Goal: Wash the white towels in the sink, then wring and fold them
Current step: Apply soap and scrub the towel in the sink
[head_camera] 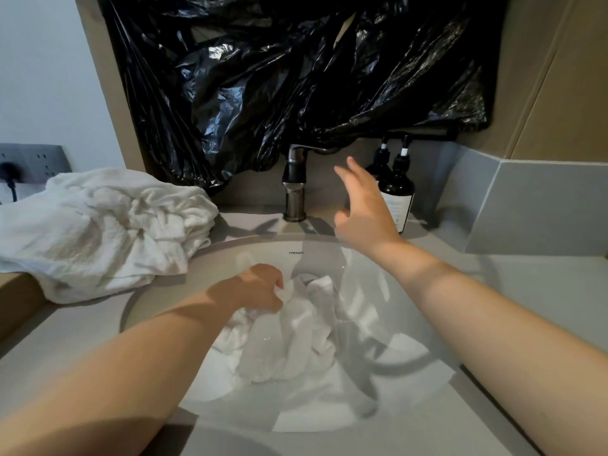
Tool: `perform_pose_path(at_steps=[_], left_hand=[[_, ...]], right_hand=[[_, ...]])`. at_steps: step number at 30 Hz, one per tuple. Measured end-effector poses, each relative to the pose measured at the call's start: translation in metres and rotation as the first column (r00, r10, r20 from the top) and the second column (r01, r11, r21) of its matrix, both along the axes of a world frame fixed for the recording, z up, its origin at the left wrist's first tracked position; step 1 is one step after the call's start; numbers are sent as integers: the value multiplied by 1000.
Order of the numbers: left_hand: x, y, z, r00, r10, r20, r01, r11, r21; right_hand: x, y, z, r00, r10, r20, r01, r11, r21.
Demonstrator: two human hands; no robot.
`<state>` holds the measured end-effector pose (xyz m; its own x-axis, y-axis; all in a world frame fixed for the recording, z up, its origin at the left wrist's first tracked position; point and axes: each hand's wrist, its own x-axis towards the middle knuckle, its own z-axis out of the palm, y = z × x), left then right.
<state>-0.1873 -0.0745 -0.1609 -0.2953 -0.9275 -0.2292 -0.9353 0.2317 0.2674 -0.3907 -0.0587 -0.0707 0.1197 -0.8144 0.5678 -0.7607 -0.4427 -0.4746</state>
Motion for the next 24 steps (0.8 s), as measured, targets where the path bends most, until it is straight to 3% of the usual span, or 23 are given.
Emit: perform_pose_path(at_steps=[4,7,12,17,24], left_hand=[[-4,-4,5,997,41,-69,-50,990,-131],[-7,-4,5,992,53,-113,-73,982,-176],[-2,-10,2,990,66,-125,-89,979,-183],[5,-12,0,985,82,-155,-105,984,-146],[8,-10,0,984,62,-168,-86,986,-140]], right_hand=[[-29,-11,19,965,-184,185,228,939,-257],[-49,-29,37,883,-318,347,379,917,-124],[-60,-53,51,821,-302,485,266,953,142],[-49,-64,51,810,-343,475,319,938,132],[-27,-27,49,823,-152,547,123,988,89]])
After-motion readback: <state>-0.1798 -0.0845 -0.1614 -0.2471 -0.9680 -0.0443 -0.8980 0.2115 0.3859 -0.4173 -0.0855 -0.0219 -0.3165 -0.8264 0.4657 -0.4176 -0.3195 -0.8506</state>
